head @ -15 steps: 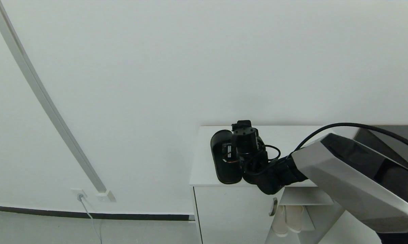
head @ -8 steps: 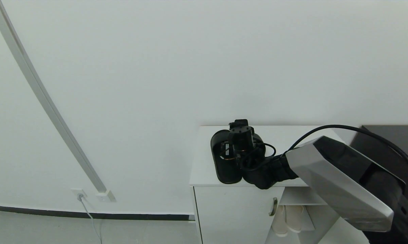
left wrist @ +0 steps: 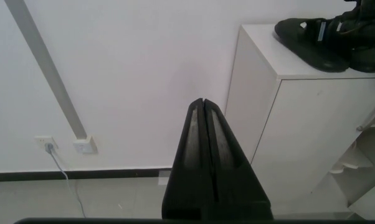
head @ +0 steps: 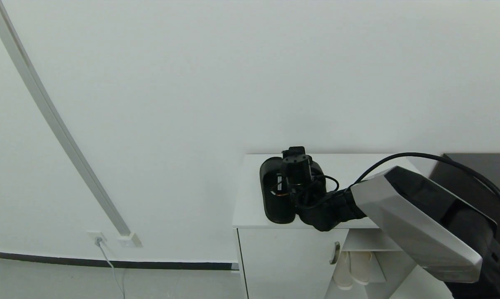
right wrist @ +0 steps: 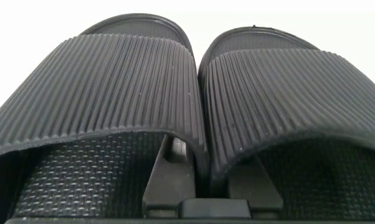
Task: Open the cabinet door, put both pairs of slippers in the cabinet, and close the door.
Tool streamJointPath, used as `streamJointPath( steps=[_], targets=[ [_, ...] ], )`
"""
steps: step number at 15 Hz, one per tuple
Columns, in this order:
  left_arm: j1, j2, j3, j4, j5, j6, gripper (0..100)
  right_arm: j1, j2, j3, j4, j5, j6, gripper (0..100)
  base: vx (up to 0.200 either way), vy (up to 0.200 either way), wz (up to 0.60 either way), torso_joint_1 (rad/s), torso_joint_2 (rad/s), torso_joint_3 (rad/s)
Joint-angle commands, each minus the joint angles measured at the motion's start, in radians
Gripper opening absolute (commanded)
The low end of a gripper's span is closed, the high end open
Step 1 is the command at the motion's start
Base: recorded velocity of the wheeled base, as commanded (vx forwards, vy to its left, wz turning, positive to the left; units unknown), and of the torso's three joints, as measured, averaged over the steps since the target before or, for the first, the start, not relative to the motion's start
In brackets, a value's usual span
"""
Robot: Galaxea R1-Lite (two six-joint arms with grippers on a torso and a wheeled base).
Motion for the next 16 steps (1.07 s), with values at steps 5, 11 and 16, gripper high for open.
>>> streamJointPath(
  steps=[5,11,16],
  targets=[
    [0.0,0.0,0.0,0.0,-0.001,0.004,0,0.054,-0.418,0.545,-0.167,0.086,-0.067,0,0.0,0.0,0.0,0.0,0.0,0.0],
    [0.0,0.0,0.0,0.0,-0.001,0.001,0,0.095,-0.75,0.953,-0.187,0.295,-0.064,0,0.0,0.0,0.0,0.0,0.0,0.0],
    [0.0,0.0,0.0,0.0,0.0,-0.003,0,0.146,-0.725,0.967,-0.188,0.315,-0.064,0,0.0,0.0,0.0,0.0,0.0,0.0]
  ],
)
